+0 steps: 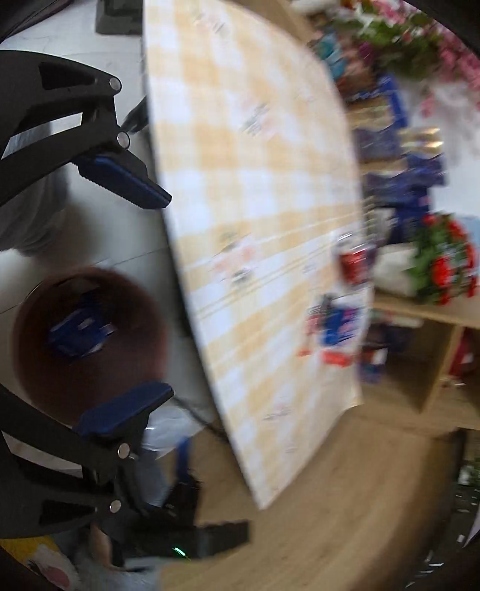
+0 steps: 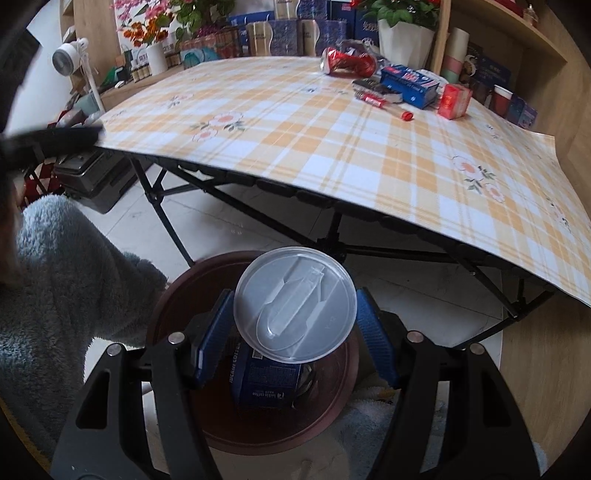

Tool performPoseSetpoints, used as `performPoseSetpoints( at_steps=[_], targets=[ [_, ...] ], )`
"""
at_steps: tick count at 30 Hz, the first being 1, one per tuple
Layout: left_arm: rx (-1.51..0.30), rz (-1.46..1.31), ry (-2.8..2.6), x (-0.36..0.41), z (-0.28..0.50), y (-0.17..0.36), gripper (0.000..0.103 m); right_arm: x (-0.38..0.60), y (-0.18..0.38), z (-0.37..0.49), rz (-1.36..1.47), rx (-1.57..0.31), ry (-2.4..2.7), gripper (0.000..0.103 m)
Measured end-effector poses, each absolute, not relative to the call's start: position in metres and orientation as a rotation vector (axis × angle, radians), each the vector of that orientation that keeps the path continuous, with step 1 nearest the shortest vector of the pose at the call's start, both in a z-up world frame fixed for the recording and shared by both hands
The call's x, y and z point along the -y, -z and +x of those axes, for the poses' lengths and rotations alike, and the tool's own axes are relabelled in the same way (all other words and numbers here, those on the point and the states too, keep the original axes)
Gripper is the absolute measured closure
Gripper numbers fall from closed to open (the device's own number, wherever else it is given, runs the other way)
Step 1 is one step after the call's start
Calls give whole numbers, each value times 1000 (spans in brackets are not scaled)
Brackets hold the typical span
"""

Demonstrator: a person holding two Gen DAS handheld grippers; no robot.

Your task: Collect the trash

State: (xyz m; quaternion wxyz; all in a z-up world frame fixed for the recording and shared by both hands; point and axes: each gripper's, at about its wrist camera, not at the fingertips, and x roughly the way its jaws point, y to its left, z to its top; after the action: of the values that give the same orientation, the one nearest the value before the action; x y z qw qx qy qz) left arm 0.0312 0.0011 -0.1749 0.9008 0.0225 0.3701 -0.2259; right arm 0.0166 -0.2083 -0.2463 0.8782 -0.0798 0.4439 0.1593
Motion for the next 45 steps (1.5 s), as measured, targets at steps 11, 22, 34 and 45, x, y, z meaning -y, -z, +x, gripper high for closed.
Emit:
performPoseSetpoints(
  at_steps=[11,22,34,45],
  targets=[
    [-649,-32,290,-52,15,167,6,203,261,21,-193,-985,-326,36],
    [-719,-32,277,-51,21,182,6,203,265,24,-209,-1005,-312,36],
    [-735,-53,255,-55,24,184,6,210,259,23,-175,-979,-284,19],
    [-741,-65,233,-59,25,184,6,220,255,26,-122,-972,-263,6]
  ],
)
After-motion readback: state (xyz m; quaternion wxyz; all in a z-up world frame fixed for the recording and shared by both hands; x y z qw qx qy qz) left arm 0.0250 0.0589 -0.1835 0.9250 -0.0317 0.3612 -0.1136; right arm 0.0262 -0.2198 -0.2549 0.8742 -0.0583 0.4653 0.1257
